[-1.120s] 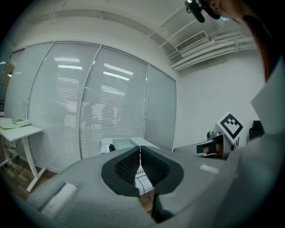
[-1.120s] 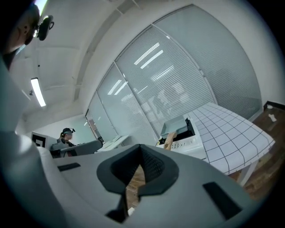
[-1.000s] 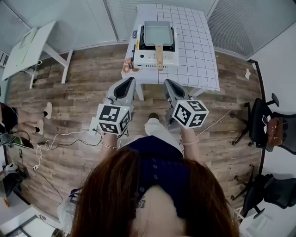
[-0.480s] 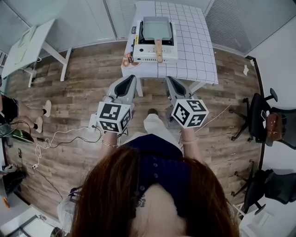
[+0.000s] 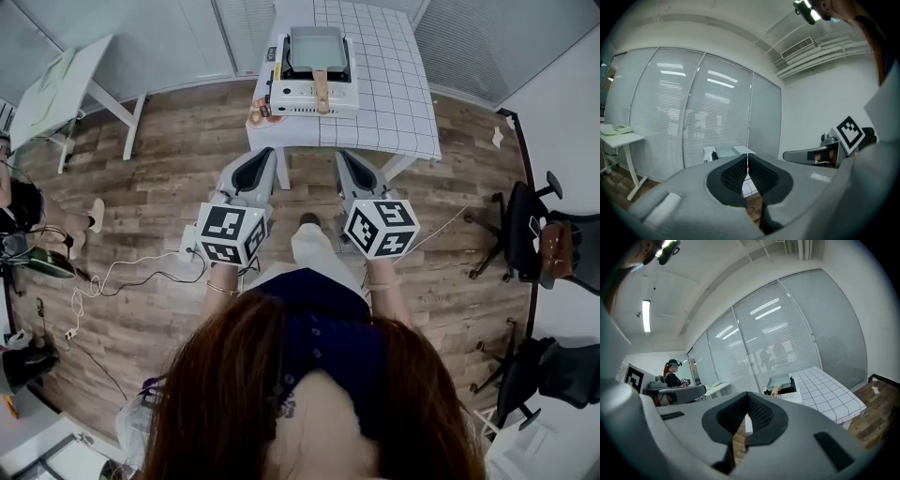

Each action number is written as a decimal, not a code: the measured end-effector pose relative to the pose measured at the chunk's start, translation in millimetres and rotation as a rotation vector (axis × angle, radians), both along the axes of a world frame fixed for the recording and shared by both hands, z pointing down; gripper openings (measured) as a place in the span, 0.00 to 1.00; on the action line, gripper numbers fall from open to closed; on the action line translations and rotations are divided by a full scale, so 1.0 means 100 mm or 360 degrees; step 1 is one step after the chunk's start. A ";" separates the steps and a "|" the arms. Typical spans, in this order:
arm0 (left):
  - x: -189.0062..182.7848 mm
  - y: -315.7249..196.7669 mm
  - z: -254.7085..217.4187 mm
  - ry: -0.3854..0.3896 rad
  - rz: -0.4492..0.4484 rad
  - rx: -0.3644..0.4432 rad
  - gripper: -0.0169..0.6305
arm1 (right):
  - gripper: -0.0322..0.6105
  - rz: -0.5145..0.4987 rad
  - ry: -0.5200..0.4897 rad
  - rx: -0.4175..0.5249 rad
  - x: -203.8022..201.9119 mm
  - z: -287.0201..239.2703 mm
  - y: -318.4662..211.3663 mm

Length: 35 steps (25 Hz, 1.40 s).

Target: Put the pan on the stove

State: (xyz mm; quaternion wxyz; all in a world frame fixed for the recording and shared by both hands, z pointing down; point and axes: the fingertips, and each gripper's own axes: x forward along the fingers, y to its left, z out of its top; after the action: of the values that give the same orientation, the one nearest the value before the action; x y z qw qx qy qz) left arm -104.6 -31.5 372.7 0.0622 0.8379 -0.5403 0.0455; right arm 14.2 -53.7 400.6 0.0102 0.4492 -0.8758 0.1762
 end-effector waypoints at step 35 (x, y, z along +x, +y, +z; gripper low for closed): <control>0.06 0.65 -0.07 0.0017 -0.0033 0.0078 0.05 | 0.06 0.0054 0.0179 0.0192 0.09 -0.21 0.73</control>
State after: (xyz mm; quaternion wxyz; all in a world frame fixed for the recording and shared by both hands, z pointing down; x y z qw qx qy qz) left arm -98.1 33.9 365.5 0.0450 0.8338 -0.5496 0.0272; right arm 23.2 19.7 379.2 0.0295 0.4729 -0.8752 0.0977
